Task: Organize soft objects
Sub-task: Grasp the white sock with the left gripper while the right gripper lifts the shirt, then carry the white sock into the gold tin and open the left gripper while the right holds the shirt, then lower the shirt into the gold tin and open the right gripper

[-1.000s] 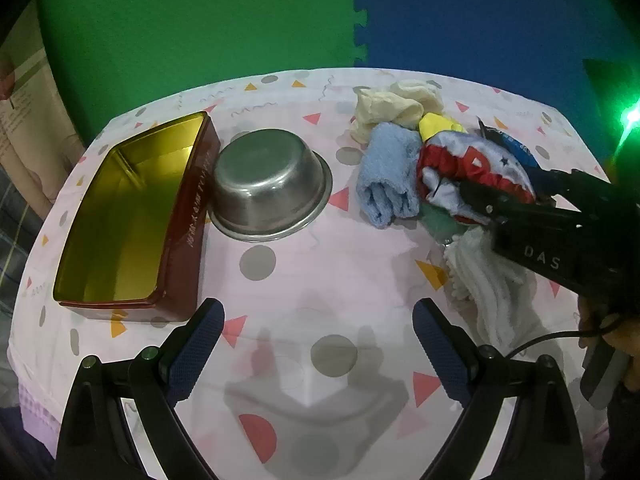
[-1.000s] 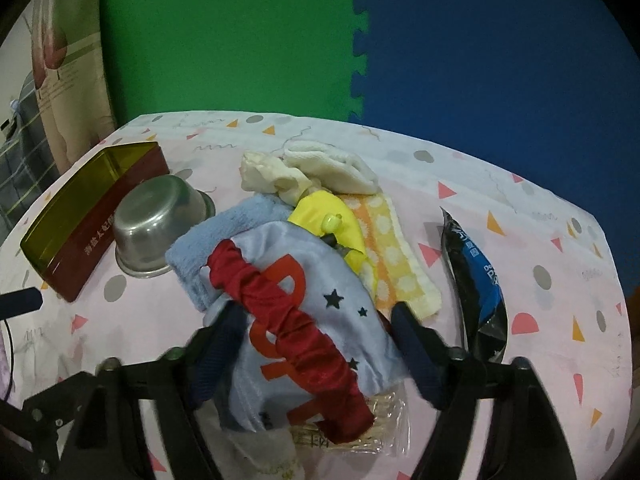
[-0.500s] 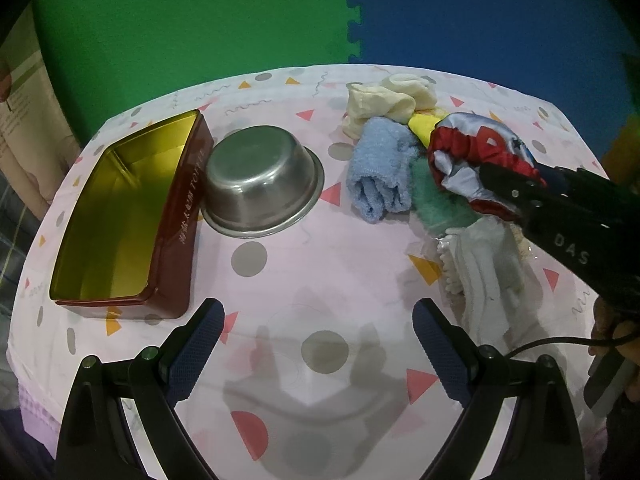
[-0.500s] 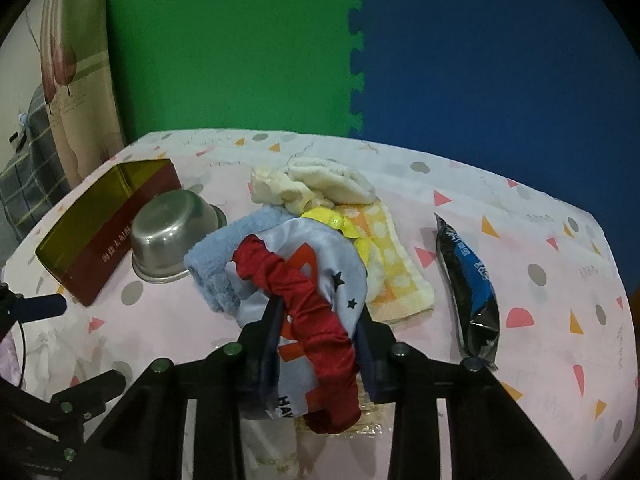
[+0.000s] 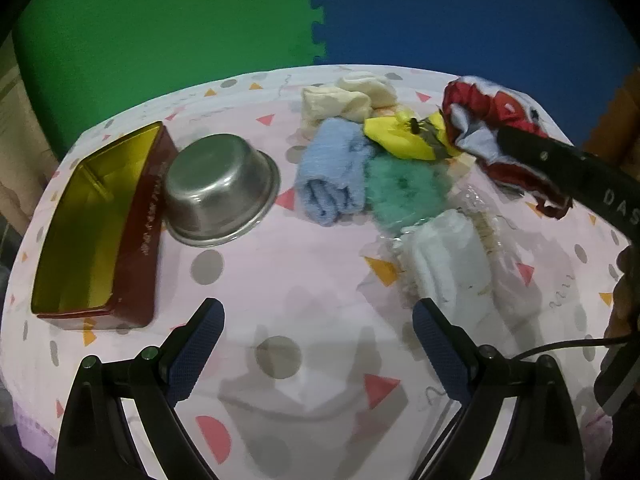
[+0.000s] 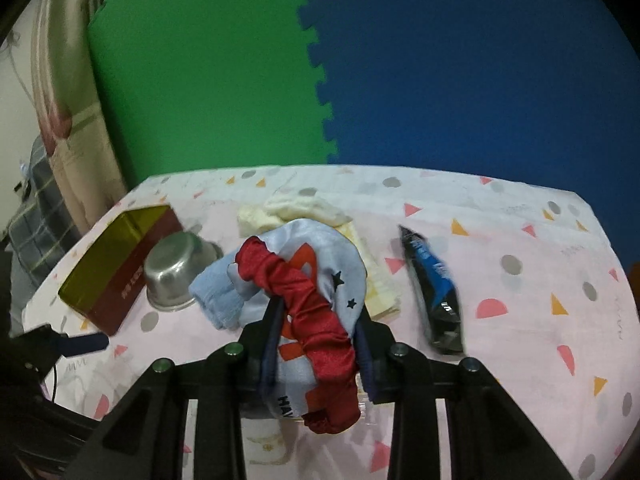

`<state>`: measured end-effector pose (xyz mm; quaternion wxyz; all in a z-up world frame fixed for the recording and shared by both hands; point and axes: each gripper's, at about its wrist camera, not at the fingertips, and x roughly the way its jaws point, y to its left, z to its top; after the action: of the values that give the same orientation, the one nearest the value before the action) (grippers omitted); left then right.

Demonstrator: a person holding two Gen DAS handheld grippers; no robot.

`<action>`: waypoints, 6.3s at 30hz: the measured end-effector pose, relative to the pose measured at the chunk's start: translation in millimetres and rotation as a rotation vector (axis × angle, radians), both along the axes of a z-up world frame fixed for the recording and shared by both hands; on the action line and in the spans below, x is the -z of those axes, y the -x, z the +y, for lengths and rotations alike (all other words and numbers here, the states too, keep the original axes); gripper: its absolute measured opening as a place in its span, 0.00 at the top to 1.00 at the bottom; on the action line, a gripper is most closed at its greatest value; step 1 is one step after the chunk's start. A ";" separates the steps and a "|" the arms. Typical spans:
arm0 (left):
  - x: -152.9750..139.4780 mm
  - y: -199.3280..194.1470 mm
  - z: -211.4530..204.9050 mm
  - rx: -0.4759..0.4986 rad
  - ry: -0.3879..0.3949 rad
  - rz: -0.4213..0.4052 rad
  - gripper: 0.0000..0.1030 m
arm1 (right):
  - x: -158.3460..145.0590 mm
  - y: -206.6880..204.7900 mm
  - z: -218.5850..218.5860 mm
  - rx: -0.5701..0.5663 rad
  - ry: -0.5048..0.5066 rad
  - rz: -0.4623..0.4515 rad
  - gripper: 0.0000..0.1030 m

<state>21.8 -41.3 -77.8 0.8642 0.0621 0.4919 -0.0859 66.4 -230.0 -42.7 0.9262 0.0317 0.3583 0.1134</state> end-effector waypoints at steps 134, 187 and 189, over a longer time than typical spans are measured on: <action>-25.5 -69.9 229.3 -0.359 -0.232 -0.162 0.36 | 80.6 6.2 -82.8 0.326 0.081 0.134 0.66; -28.0 -8.1 330.5 -0.693 -0.109 -0.194 0.22 | -21.7 -11.6 219.8 -0.256 0.076 0.033 0.68; -27.6 -7.8 336.0 -0.702 -0.104 -0.190 0.22 | -18.1 -14.3 241.4 -0.296 0.079 0.045 0.68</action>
<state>29.6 294.7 -50.2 0.8784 -0.0589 0.4047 0.2474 80.6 11.4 -24.6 0.8916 -0.0554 0.3840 0.2336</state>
